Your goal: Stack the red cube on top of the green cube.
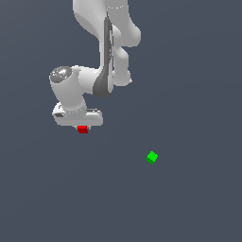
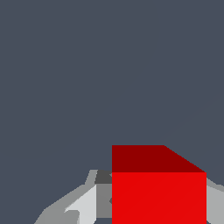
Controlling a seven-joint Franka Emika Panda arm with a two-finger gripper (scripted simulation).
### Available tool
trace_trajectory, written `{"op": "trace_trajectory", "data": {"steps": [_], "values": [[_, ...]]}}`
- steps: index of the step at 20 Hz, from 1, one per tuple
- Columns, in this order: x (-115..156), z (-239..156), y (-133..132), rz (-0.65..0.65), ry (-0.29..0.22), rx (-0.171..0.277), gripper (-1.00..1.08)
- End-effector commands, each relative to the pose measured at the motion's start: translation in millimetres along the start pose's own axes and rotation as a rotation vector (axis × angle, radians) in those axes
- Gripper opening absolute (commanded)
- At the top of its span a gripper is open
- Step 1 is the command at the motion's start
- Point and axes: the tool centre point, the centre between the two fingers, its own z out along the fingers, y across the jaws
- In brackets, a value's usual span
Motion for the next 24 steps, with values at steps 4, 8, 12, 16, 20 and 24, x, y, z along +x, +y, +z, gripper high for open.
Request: {"op": "trace_trajectory", "data": {"steps": [4,8,12,16,20,24], "values": [[1.0,0.3,-3.4,0.0,0.0,0.0,-1.0],[5.2,2.6,-17.5,0.0,0.0,0.0,-1.0],[12.9,6.8,-43.0,0.0,0.0,0.0,-1.0],[24.1,13.1,-79.8,0.0,0.0,0.001,-1.0],[38.5,20.7,-125.9,0.0,0.0,0.001,-1.0],[54.0,28.8,-174.3,0.0,0.0,0.001,-1.0]]}}
